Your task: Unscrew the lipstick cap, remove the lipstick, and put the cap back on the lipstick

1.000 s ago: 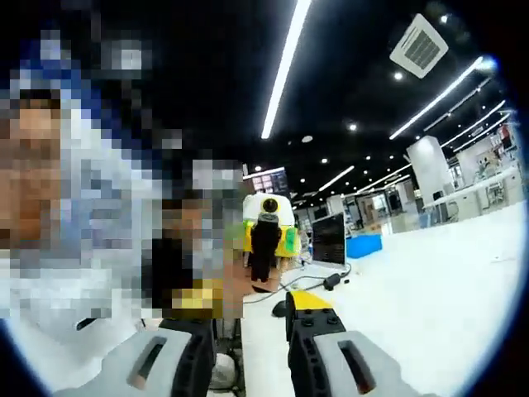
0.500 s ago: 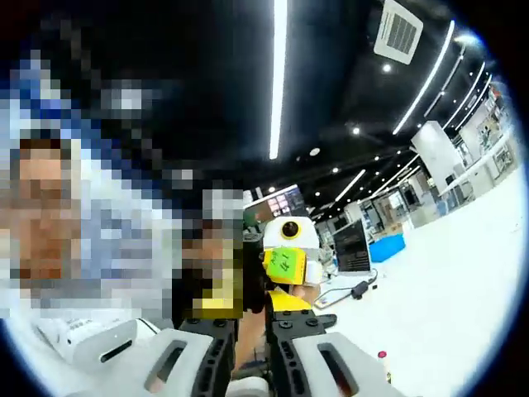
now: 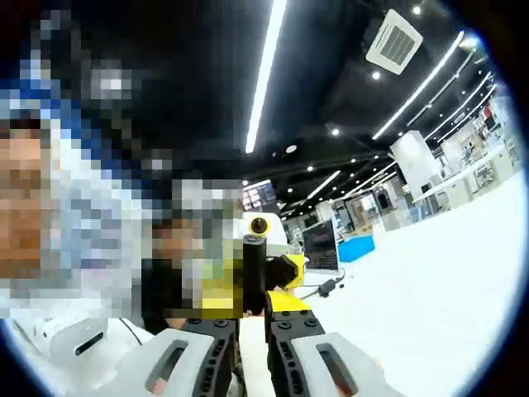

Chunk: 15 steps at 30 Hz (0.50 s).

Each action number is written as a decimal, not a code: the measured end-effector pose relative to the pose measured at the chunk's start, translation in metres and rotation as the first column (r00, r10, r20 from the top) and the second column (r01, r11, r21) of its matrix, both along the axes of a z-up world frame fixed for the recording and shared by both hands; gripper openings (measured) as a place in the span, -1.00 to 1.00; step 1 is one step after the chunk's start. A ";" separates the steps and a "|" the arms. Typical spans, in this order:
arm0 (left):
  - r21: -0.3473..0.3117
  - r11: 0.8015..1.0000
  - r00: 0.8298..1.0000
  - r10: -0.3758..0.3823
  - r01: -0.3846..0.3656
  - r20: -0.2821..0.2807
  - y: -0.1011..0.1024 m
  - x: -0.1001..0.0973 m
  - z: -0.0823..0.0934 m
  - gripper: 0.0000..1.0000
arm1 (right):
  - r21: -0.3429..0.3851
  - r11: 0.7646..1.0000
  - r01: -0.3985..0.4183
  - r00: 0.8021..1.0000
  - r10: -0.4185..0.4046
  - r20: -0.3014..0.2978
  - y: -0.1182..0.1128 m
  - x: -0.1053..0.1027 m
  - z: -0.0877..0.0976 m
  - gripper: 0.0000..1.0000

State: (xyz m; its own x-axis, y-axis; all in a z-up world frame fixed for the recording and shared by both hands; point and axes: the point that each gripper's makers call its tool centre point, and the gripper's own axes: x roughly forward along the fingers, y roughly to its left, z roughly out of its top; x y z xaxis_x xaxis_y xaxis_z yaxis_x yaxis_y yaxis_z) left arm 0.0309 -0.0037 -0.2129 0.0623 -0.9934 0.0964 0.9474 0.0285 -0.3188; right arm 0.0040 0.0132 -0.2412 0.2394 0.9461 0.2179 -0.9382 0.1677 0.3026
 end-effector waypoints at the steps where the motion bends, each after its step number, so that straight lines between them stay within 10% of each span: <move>1: 0.022 0.999 0.998 0.044 -0.045 0.040 0.001 0.004 0.000 -0.49 | -0.019 0.999 0.029 1.000 -0.029 0.009 -0.001 0.003 -0.002 -0.79; 15: 0.209 0.881 0.871 0.333 -0.424 0.362 -0.025 0.001 -0.009 -0.34 | -0.136 0.929 0.345 0.937 -0.332 0.107 -0.011 0.028 -0.007 -0.79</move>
